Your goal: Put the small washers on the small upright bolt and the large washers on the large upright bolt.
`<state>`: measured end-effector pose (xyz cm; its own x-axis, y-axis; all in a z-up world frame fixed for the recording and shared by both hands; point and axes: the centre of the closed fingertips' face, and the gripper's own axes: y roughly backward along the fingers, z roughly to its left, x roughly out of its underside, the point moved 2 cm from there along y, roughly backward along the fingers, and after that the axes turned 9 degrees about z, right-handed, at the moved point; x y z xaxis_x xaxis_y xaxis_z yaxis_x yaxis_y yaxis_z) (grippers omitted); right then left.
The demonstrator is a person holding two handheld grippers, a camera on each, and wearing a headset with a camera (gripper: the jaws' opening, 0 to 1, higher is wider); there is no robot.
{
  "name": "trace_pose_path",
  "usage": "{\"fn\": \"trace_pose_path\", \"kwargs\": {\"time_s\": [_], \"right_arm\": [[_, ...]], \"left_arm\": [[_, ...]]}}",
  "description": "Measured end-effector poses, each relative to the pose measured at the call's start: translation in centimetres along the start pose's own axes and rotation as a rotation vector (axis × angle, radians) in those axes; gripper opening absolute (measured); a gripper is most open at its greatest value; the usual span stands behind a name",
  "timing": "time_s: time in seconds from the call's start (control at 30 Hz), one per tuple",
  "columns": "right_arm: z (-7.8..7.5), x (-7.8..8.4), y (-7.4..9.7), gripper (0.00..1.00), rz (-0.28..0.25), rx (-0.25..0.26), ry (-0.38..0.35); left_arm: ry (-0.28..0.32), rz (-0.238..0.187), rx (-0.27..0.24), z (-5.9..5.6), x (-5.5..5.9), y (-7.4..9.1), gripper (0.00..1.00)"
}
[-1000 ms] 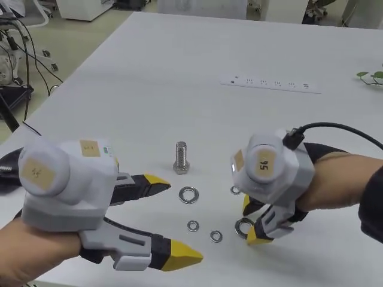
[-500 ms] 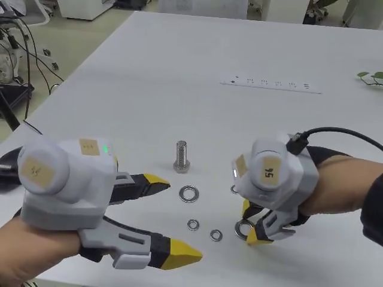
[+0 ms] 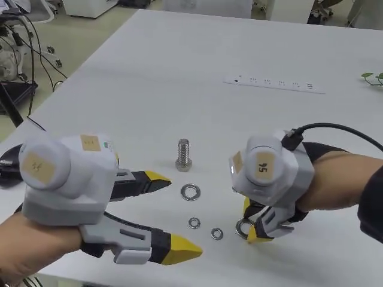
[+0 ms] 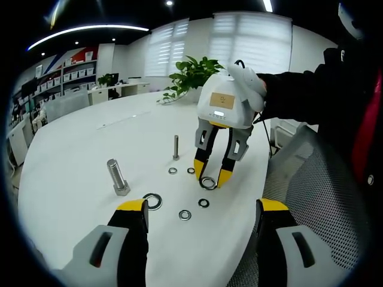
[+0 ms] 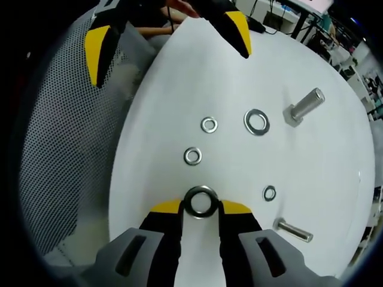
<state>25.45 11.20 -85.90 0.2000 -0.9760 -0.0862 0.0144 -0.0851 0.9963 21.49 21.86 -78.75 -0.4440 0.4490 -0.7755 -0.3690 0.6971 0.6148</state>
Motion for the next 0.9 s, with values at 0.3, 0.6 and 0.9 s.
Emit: {"fn": "trace_pose_path", "kwargs": {"time_s": [0.3, 0.6, 0.9], "right_arm": [[-0.2, 0.0, 0.0, 0.23, -0.008, 0.002, -0.02], [-0.3, 0.5, 0.0, 0.23, 0.017, 0.005, -0.015], [-0.4, -0.2, 1.2, 0.23, -0.022, -0.006, -0.031]], "left_arm": [[-0.002, -0.004, -0.003, -0.1, -0.2, 0.0, 0.72], [0.003, -0.011, -0.009, 0.1, -0.2, 0.1, 0.72], [0.01, -0.021, -0.019, 0.4, -0.2, 0.3, 0.72]]}}
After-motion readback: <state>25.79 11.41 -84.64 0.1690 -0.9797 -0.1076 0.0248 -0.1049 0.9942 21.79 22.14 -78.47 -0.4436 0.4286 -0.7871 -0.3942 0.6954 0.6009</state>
